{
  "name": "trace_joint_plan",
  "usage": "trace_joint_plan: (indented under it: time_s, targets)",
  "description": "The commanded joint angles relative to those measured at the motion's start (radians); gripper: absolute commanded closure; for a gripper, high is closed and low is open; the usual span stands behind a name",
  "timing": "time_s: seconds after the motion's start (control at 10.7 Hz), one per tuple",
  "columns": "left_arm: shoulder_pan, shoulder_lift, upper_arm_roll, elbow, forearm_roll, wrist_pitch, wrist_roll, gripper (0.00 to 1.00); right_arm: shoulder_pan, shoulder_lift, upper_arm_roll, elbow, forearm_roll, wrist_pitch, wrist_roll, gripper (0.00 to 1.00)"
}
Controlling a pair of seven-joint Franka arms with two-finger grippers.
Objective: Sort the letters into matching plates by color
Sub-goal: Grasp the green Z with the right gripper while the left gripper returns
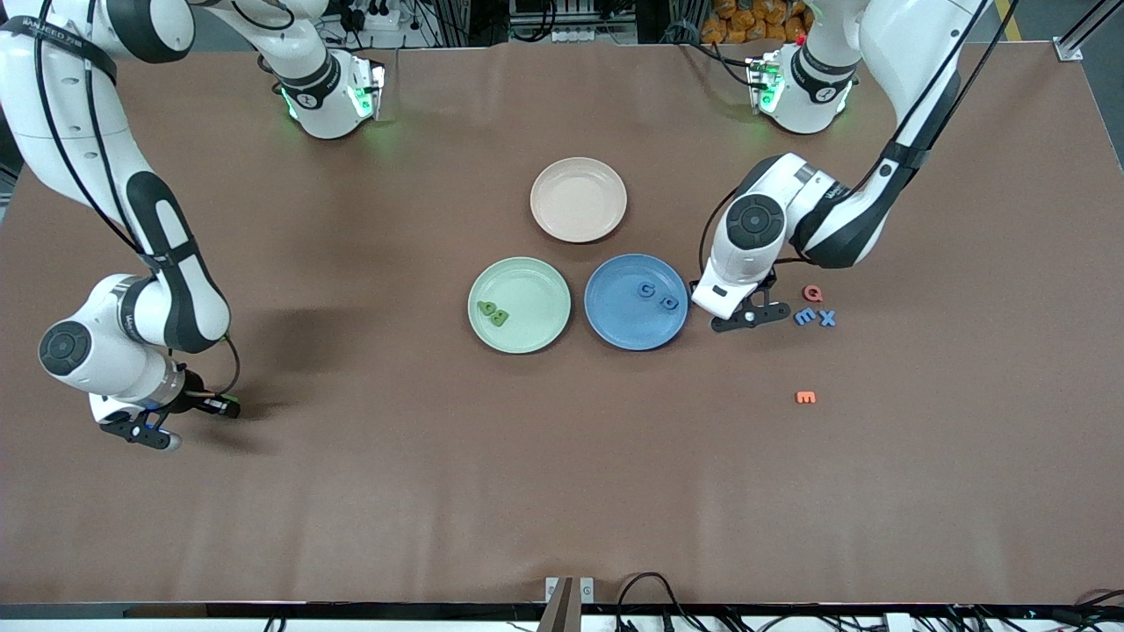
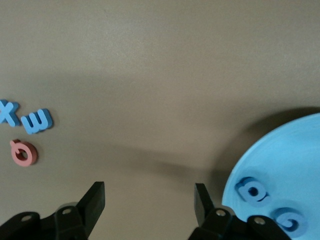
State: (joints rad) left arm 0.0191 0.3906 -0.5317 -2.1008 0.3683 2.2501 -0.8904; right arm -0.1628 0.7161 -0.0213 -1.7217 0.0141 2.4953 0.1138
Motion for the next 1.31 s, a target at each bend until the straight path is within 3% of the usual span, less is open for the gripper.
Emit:
trace_joint_plan:
  time_s: [0.0, 0.28, 0.37, 0.93, 1.21]
  targets:
    - [0.027, -0.016, -0.008, -0.013, 0.026, -0.007, 0.109, 0.19, -0.011, 0.009, 0.011, 0.017, -0.014, 0.002, 0.012, 0.62]
    - [0.030, -0.016, -0.008, -0.008, 0.026, -0.007, 0.171, 0.14, -0.014, 0.008, 0.011, 0.016, -0.013, 0.001, 0.010, 0.81]
    - [0.041, -0.018, -0.010, -0.007, 0.026, -0.007, 0.180, 0.00, -0.014, 0.006, 0.012, 0.016, -0.013, 0.001, 0.010, 0.84]
    - [0.042, -0.024, -0.011, -0.002, 0.026, -0.009, 0.205, 0.00, 0.008, -0.036, 0.021, 0.011, -0.005, -0.048, 0.038, 0.87]
    - [0.082, -0.052, -0.013, -0.002, 0.020, -0.024, 0.362, 0.00, 0.049, -0.057, 0.035, -0.001, 0.003, -0.059, 0.165, 0.87]
